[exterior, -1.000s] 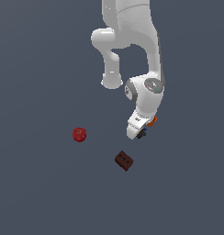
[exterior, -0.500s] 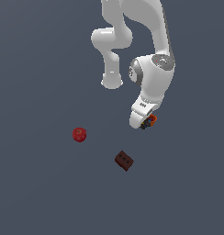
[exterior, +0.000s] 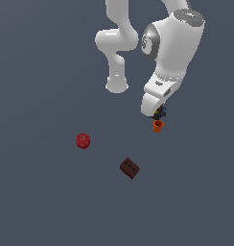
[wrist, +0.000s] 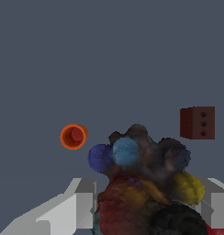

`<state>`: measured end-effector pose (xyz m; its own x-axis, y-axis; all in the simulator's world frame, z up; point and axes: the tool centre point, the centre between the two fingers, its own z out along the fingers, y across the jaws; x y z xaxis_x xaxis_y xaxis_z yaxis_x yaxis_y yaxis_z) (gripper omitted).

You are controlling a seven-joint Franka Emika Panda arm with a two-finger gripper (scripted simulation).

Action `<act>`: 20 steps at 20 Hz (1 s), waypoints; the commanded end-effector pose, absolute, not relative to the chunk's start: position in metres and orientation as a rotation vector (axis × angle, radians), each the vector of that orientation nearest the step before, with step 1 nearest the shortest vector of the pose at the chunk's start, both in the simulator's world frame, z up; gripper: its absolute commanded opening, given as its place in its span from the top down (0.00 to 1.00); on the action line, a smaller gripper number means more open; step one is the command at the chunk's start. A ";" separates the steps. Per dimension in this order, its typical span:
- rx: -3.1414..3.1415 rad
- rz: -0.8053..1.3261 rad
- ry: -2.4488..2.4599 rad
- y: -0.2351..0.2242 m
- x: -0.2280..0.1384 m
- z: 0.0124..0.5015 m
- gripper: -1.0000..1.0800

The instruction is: Pick up a designated object from a clutter of objects.

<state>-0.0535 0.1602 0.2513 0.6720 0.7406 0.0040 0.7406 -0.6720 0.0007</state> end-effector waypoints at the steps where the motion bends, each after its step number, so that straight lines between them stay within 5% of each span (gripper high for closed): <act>1: -2.871 -0.006 -1.272 0.162 -0.055 0.277 1.00; 20: -2.874 -0.001 -1.268 0.172 -0.056 0.436 1.00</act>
